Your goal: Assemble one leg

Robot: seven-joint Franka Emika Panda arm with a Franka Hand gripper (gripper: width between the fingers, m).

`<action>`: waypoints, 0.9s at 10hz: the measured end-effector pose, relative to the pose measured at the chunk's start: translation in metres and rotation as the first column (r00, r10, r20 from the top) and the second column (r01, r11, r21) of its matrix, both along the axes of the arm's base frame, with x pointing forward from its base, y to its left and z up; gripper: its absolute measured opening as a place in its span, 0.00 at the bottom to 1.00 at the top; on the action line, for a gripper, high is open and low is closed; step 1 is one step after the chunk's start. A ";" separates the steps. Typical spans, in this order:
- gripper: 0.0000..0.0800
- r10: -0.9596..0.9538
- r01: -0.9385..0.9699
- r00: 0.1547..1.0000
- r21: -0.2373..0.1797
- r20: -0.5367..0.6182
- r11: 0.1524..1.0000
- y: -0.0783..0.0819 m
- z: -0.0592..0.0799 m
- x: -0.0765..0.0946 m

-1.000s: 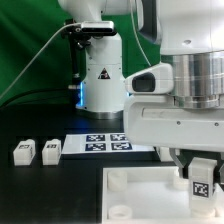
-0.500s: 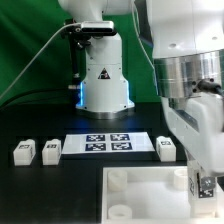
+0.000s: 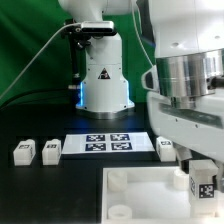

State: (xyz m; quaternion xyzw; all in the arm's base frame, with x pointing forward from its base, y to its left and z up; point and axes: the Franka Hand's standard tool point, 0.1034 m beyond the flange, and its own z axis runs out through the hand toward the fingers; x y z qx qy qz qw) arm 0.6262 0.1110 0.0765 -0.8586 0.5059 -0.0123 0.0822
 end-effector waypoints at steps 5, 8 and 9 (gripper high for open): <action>0.81 0.535 -0.531 0.844 -0.081 0.037 0.844 -0.003 -0.001 0.000; 0.81 0.893 -0.888 0.449 -0.128 -0.032 0.442 -0.006 0.000 0.001; 0.81 0.901 -0.896 0.432 -0.133 -0.032 0.425 -0.012 -0.002 0.000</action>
Offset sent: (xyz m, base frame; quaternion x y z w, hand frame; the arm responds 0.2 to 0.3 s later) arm 0.0000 0.0000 0.0000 0.0000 0.0000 -0.1790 0.9838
